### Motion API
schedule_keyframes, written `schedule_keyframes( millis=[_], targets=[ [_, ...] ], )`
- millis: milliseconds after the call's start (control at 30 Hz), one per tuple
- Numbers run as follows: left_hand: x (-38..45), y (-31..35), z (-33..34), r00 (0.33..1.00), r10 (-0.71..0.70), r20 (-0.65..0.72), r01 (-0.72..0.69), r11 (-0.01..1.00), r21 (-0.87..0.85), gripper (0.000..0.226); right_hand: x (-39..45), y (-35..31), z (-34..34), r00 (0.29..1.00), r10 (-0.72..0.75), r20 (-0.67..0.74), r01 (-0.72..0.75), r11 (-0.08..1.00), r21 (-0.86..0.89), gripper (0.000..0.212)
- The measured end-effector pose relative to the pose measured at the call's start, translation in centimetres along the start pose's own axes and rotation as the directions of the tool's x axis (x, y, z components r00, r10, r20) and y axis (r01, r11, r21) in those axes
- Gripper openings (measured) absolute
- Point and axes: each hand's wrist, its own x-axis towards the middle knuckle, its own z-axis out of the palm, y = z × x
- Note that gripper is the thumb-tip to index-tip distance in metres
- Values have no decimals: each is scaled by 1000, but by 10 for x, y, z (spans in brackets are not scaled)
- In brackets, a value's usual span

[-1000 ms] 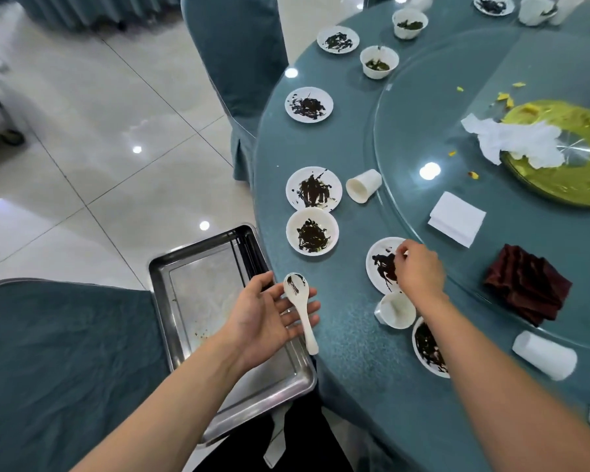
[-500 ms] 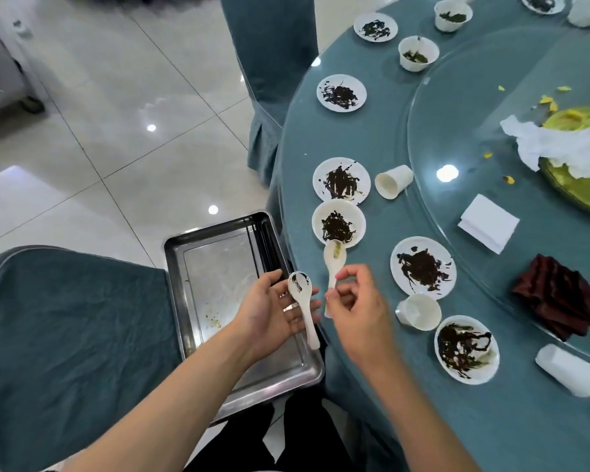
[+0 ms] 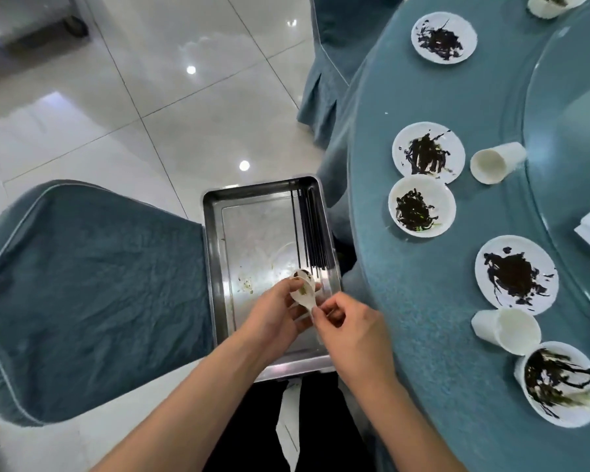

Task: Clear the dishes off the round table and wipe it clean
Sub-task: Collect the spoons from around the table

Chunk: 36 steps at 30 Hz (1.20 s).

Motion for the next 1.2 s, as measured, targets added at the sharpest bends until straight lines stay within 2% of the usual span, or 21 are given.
schedule_keyframes(
  millis=[167, 333, 467, 600, 800, 967, 1067, 1200],
  targets=[
    [39, -1, -28, 999, 24, -46, -20, 996, 92, 28, 21, 8, 39, 999, -26, 22, 26, 999, -20, 18],
    [107, 7, -56, 992, 55, -116, -31, 981, 194, 25, 65, 34, 78, 999, -19, 37, 18, 1000, 23, 1],
    [178, 21, -74, 978, 145, -148, -87, 935, 343, 21, 116, 59, 119, 999, -36, 27, 35, 998, 44, 10],
    [260, 41, -86, 960, 242, -141, -138, 846, 515, 23, 168, 76, 159, 998, -55, -21, 55, 998, 15, 18],
    [360, 79, -86, 899, 426, -102, -201, 609, 767, 15, 219, 97, 200, 998, -33, -61, 37, 997, 67, 27],
    [407, 110, -67, 842, 539, 5, -274, 420, 865, 9, 241, 106, 213, 997, -47, -54, 49, 998, 44, 28],
    [425, 118, -63, 817, 572, 75, -290, 294, 911, 17, 250, 105, 214, 996, -72, -52, 73, 997, 15, 29],
    [433, 123, -67, 767, 618, 171, -262, 59, 963, 35, 253, 100, 210, 993, -94, -75, 94, 996, -5, 29]
  ],
)
